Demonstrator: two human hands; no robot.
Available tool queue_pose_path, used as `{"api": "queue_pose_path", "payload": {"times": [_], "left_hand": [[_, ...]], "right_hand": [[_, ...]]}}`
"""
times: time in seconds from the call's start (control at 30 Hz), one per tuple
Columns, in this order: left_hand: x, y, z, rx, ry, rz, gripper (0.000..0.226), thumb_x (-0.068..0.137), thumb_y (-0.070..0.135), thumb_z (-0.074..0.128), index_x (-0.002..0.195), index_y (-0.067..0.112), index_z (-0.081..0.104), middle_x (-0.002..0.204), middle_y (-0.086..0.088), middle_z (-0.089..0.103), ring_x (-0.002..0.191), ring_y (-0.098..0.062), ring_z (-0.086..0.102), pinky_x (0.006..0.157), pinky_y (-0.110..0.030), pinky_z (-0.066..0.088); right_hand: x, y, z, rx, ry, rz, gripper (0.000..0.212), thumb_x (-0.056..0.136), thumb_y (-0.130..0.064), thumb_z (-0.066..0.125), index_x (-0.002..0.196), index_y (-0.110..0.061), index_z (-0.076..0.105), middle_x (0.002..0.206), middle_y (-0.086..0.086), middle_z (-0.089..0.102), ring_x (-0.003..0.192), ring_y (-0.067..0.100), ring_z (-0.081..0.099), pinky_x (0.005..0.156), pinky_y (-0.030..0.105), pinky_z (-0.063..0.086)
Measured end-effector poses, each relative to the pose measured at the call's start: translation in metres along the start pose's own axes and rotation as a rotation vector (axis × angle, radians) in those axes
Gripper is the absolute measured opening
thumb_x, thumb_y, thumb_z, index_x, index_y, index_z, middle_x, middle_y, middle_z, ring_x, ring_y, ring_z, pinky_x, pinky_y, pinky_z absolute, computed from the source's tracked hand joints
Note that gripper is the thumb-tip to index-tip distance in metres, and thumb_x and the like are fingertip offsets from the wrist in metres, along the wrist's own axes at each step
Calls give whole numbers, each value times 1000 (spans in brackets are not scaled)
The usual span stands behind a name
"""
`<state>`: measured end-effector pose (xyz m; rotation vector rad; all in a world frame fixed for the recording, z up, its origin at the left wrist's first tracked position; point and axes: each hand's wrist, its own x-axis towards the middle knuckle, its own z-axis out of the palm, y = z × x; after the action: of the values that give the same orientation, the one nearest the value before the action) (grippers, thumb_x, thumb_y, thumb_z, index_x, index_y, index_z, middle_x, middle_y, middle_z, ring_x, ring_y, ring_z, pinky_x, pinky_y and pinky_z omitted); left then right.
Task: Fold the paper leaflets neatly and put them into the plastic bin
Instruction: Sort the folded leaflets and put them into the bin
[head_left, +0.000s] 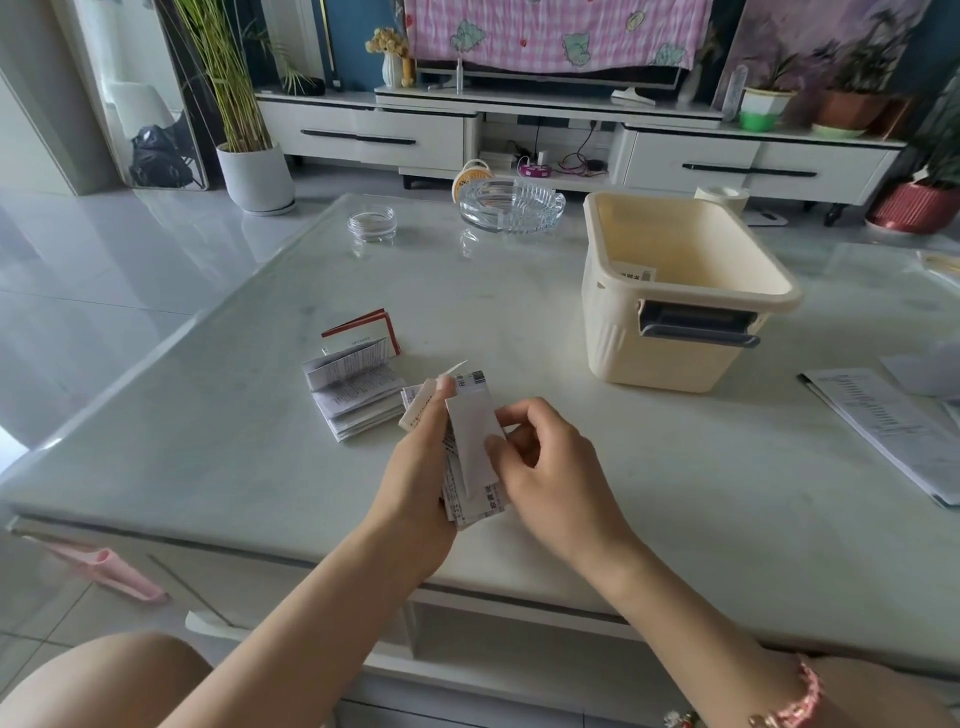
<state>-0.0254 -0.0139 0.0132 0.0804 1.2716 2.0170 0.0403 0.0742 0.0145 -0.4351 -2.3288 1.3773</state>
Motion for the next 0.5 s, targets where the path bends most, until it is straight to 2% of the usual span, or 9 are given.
{"api": "queue_pose_path", "payload": {"times": [0.07, 0.13, 0.23, 0.3, 0.4, 0.47, 0.5], "left_hand": [[0, -1, 0, 15, -4, 8, 36, 91, 49, 43, 92, 19, 61, 70, -3, 68, 54, -14, 63, 57, -27, 50], [1, -2, 0, 35, -6, 20, 34, 94, 45, 41, 83, 19, 60, 63, 0, 67, 49, -12, 61, 51, -24, 47], [1, -5, 2, 30, 14, 7, 36, 93, 48, 41, 81, 19, 59, 60, 1, 65, 46, -11, 60, 44, -19, 46], [3, -7, 5, 51, 12, 2, 48, 87, 61, 37, 87, 19, 60, 64, -1, 65, 48, -12, 61, 43, -19, 46], [7, -11, 8, 157, -63, 46, 74, 66, 78, 29, 94, 17, 61, 76, -4, 65, 60, -15, 63, 47, -21, 48], [8, -14, 12, 208, -82, 98, 66, 70, 69, 48, 101, 13, 60, 84, -9, 65, 66, -18, 64, 49, -24, 50], [7, -15, 14, 211, -76, 125, 49, 77, 52, 63, 102, 10, 60, 86, -12, 65, 68, -19, 64, 51, -25, 51]], "right_hand": [[3, 1, -3, 51, -25, 56, 8, 89, -19, 59, 97, -17, 58, 72, -11, 57, 65, -1, 56, 56, 11, 44], [4, 3, -4, 75, -35, 90, 15, 85, -20, 66, 98, -17, 60, 71, -11, 56, 66, 4, 55, 62, 18, 47], [4, 7, -4, 87, -34, 134, 20, 83, -18, 69, 99, -18, 58, 69, -11, 54, 65, 5, 55, 61, 18, 46], [4, 10, -4, 109, -15, 167, 19, 83, -16, 69, 97, -18, 55, 70, -9, 55, 68, 9, 58, 60, 21, 48], [4, 13, -7, 125, 15, 200, 17, 84, -13, 67, 94, -18, 55, 69, -7, 55, 74, 17, 62, 68, 32, 55], [3, 14, -11, 132, 40, 215, 18, 83, -12, 67, 96, -18, 55, 71, -6, 55, 77, 18, 62, 72, 35, 55], [2, 16, -13, 141, 62, 229, 22, 81, -12, 67, 98, -19, 55, 75, -6, 56, 79, 18, 62, 73, 33, 55]]}}
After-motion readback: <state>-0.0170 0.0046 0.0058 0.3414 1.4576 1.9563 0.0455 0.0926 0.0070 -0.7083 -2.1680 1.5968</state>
